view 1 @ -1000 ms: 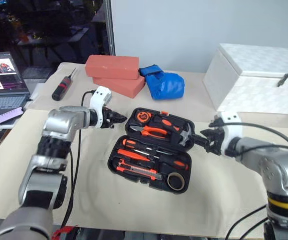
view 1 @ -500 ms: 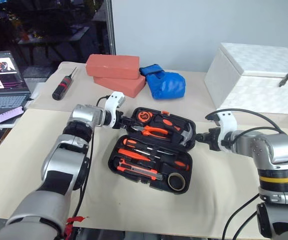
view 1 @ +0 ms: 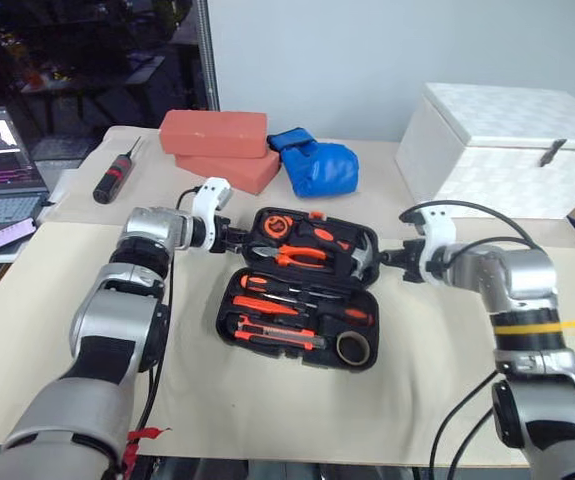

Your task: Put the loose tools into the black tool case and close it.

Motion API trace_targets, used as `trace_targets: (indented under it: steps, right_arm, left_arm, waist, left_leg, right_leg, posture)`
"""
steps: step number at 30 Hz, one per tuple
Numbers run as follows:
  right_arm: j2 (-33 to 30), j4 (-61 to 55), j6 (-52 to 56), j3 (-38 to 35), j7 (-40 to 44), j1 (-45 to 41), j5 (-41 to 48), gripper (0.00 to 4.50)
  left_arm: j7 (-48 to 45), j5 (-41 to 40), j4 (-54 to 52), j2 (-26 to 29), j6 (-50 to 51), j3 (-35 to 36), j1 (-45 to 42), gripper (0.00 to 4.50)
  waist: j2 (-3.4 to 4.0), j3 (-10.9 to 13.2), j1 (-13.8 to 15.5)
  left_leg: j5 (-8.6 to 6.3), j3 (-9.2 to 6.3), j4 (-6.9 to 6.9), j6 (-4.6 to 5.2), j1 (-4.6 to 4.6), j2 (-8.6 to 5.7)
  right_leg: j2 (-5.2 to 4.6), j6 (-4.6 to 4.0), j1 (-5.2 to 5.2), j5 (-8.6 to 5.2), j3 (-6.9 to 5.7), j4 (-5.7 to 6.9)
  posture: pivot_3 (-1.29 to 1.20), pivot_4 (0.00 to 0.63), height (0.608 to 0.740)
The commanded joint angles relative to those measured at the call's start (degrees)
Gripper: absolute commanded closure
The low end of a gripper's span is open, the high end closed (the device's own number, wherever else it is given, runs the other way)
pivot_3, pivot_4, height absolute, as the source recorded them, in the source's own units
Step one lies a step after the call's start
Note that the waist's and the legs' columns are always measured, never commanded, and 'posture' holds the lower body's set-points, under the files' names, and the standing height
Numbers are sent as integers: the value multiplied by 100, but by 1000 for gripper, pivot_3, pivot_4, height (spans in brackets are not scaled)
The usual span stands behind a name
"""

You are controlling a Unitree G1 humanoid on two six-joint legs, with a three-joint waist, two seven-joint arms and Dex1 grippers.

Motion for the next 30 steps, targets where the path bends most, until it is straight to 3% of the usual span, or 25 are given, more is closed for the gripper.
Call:
trace_targets:
  steps: [1, 5, 8, 15, 19, 22, 24, 26, 28, 29, 30]
  right_arm:
    - [118, 768, -2112, 478, 651, -853, -691, 4471]
    - [203, 1398, -3278, 579, 1057, -1126, -1065, 4471]
    - [209, 878, -4007, 322, 1355, -720, -932, 4471]
    - [-90, -1663, -4479, -39, 1323, 1479, -940, 4471]
    - [-183, -2732, -4837, -303, 1197, 2606, -1134, 4471]
    - [-416, -3184, -5545, -374, 1253, 3404, -1499, 4471]
    - [-576, -3456, -5859, -478, 1304, 3914, -1630, 4471]
    - [-705, -3717, -5964, -663, 1391, 4379, -1577, 4471]
    - [-1197, -3861, -5897, -1053, 1661, 5060, -1761, 3879]
    - [-1379, -3870, -5916, -1172, 1757, 5286, -1842, 3718]
    - [-1560, -3892, -5875, -1300, 1853, 5527, -1896, 3396]
  left_arm:
    - [-176, -105, -845, -103, -638, 146, 114, 4475]
    - [149, 23, -1406, -122, -1547, 220, 507, 4475]
    - [212, 268, -2185, 5, -2564, 92, 1122, 4475]
    - [285, 859, -3369, 377, -4908, -221, 2521, 4475]
    - [490, 1257, -3580, 630, -6154, -321, 3023, 4475]
    - [471, 1328, -3674, 832, -6559, -317, 3292, 4475]
    - [-154, 904, -3988, 1076, -5626, -267, 3513, 4475]
    - [-1139, -277, -4809, 1612, -3121, -82, 3803, 4475]
    - [-2332, -1064, -4961, 2872, -886, 154, 3891, 3789]
    - [-2644, -1256, -5004, 3287, -321, 178, 3912, 3669]
    - [-2949, -1367, -5005, 3634, -130, 216, 3947, 3218]
  waist:
    - [5, 5, -11]
    - [6, 5, 25]
    - [6, 5, 38]
    - [9, 3, 85]
    - [9, -2, 129]
    - [10, -1, 183]
    - [9, -1, 200]
    - [10, -1, 189]
    - [8, -3, 101]
    - [11, -4, 28]
    - [13, -5, -37]
  left_leg:
    - [1, -1, 0, 0, -2, -1]
    - [0, -2, -2, -1, -12, -2]
    - [-1, -3, -11, 0, -31, -8]
    - [-5, -2, -18, -3, -90, -11]
    - [-7, 1, -16, -3, -81, -10]
    - [0, 7, -6, -2, -23, -12]
    - [3, 12, -7, -1, 22, -8]
    - [8, 19, -7, -9, 40, 0]
    - [17, 33, -6, -18, 51, 18]
    - [18, 34, -6, -21, 57, 24]
    - [18, 37, -8, -21, 65, 28]
  right_leg:
    - [0, 0, -3, 2, 1, 1]
    - [-2, -24, -9, 17, -1, 1]
    - [-10, -22, -22, 17, -2, -4]
    - [-19, -17, -87, 27, -2, 16]
    - [-20, -17, -79, 27, -2, 10]
    - [-20, -20, -21, 28, -2, -2]
    - [-17, 11, 22, 5, -2, -12]
    - [-17, -7, 33, -2, -2, -7]
    - [-9, -43, 35, -15, -3, 8]
    - [-2, -54, 35, -21, -3, 13]
    - [1, -63, 34, -27, -1, 20]
  posture:
    - [0, 150, 740]
    - [0, 150, 740]
    - [0, 150, 740]
    - [0, 150, 740]
    - [0, 150, 740]
    - [0, 150, 740]
    - [0, 150, 740]
    - [0, 150, 740]
    - [0, 150, 740]
    - [0, 150, 740]
    - [0, 150, 740]
